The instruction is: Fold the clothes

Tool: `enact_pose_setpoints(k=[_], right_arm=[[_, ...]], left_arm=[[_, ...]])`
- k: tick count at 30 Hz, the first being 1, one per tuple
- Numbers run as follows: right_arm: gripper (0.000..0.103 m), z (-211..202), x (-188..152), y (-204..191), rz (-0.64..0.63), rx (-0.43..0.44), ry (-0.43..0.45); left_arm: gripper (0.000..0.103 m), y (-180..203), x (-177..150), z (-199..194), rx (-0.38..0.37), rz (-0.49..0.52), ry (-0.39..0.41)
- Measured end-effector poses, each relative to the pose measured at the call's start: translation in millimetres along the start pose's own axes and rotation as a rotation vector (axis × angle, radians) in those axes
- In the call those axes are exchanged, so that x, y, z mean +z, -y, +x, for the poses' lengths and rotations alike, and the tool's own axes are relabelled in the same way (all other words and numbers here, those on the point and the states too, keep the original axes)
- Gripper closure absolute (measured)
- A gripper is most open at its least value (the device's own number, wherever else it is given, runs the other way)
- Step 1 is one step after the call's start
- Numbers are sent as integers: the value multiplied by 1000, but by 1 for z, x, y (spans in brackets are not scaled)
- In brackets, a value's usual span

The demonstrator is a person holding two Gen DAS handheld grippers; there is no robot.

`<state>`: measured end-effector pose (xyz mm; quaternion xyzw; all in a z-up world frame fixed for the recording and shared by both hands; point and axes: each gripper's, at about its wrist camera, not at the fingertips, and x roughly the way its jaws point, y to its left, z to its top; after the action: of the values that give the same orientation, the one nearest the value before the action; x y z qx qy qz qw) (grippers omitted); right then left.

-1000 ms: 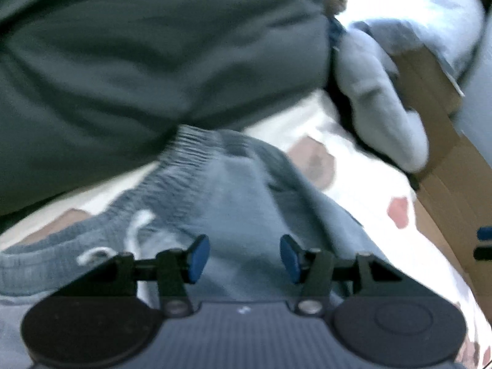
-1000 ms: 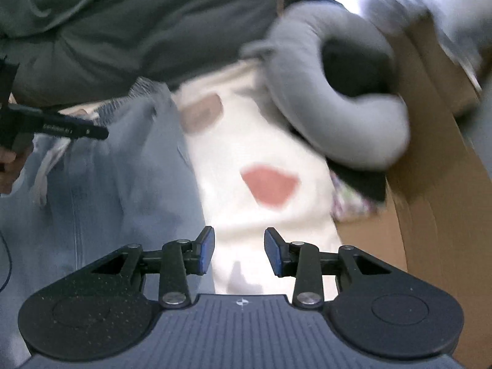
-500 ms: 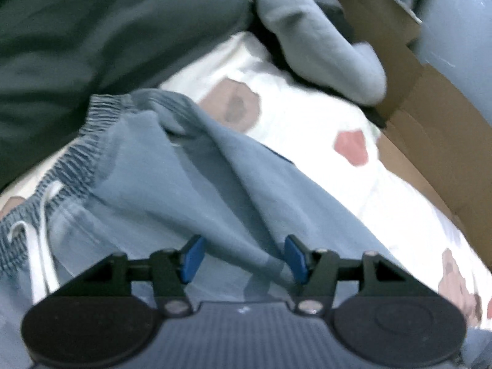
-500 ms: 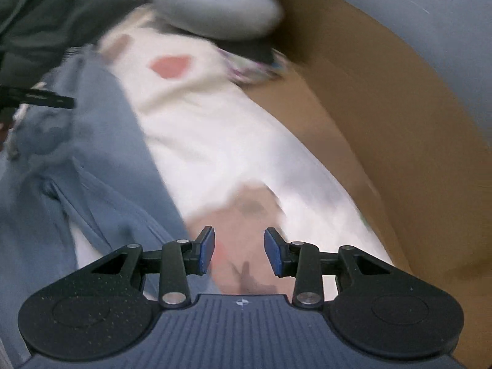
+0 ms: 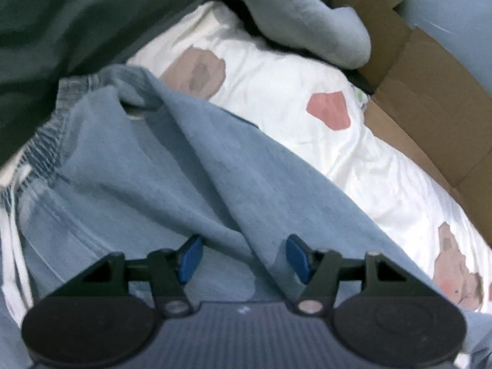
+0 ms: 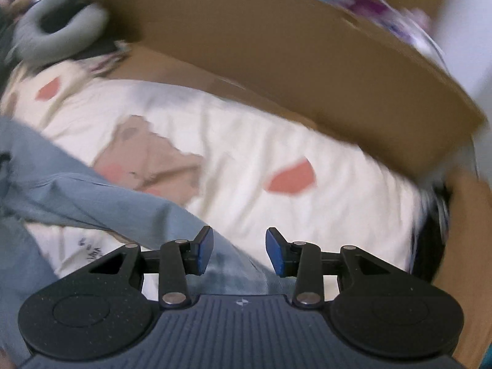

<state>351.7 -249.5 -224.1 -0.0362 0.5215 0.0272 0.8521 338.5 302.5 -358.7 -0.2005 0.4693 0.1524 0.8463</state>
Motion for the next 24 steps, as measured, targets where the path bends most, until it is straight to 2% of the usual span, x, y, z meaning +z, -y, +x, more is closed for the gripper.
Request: enact_pose_setpoints(k=[2, 8, 11, 16, 21, 24], right_arm=[[58, 4, -15, 16, 90, -18, -10], [58, 11, -48, 74, 472, -42, 13], [56, 14, -56, 87, 579, -33, 28], [44, 32, -56, 95, 670, -15, 23], [43, 55, -57, 100, 778, 54, -40], [44, 63, -59, 97, 749, 33, -86]], left_arm=[[39, 0, 2, 1, 0, 0, -13], [39, -5, 6, 4, 13, -37, -46], [39, -4, 5, 4, 19, -35, -55], [38, -4, 6, 1, 18, -56, -86], [38, -7, 2, 1, 7, -34, -107], [38, -12, -1, 2, -17, -75, -125]])
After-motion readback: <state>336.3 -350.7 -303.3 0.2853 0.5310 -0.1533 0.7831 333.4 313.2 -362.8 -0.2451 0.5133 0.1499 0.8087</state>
